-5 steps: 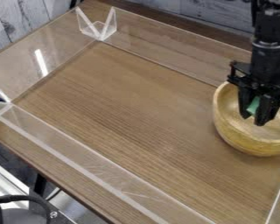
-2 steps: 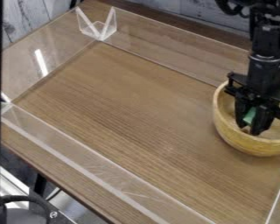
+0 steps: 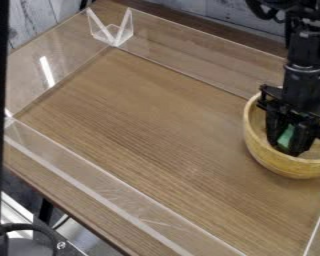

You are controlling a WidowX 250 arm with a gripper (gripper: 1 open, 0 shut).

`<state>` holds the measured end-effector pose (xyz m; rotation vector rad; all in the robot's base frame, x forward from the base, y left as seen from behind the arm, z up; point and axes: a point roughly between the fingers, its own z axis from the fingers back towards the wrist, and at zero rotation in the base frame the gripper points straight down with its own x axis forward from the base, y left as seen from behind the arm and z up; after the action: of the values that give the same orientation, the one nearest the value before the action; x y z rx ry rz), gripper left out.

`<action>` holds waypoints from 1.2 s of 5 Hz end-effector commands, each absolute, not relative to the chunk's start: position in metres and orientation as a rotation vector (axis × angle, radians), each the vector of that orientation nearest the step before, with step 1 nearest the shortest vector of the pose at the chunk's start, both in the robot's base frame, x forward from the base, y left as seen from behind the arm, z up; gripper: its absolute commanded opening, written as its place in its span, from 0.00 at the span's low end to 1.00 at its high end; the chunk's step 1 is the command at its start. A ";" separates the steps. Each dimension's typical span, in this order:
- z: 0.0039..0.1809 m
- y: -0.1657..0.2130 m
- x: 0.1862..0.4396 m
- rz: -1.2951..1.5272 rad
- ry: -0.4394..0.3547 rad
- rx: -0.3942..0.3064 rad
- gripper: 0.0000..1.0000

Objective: Put the green block in the brown bowl

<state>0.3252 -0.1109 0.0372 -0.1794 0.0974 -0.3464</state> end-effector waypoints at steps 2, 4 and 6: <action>0.058 -0.109 0.336 -0.336 0.040 -0.184 1.00; 0.067 -0.107 0.334 -0.324 0.033 -0.183 1.00; 0.084 -0.103 0.332 -0.310 0.003 -0.180 1.00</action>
<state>0.3229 -0.1048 0.0573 -0.1778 0.0884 -0.3081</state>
